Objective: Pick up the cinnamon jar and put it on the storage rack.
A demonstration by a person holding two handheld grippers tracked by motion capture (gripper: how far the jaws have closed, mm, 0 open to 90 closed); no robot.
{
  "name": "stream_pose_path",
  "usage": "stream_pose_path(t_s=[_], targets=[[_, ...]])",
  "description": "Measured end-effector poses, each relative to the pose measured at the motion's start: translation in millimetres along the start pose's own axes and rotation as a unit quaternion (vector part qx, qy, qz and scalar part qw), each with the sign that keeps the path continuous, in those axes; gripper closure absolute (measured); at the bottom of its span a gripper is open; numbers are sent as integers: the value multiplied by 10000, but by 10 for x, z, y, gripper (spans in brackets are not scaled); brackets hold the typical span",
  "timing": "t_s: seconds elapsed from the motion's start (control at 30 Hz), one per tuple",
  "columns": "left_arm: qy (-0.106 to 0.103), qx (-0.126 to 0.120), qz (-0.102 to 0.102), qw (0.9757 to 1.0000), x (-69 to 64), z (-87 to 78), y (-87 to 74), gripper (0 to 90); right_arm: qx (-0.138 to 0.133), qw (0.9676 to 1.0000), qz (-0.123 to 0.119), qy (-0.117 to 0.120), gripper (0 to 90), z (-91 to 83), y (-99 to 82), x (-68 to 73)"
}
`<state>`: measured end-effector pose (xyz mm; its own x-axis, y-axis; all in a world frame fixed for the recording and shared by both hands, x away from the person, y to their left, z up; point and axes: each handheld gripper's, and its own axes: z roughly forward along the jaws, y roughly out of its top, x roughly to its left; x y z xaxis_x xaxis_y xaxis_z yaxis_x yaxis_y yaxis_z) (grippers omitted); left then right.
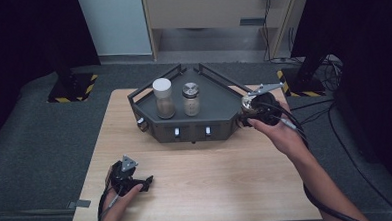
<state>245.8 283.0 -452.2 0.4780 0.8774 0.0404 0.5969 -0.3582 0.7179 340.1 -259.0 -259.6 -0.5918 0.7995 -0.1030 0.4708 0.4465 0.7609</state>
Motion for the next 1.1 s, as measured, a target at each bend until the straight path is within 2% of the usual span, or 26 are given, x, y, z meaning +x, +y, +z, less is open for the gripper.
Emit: stream_pose_path(t_s=[0.37, 0.67, 1.1], targets=[[2, -8, -10, 10000, -2, 1, -2, 0, 76, 9999, -62, -106, 311, 163, 235, 6], [1, -8, -3, 10000, -1, 1, -2, 0, 59, 9999, -41, -103, 311, 279, 416, 21], [8, -8, -8, 10000, -5, 1, -2, 0, 76, 9999, 143, 0, 311, 461, 586, -13]])
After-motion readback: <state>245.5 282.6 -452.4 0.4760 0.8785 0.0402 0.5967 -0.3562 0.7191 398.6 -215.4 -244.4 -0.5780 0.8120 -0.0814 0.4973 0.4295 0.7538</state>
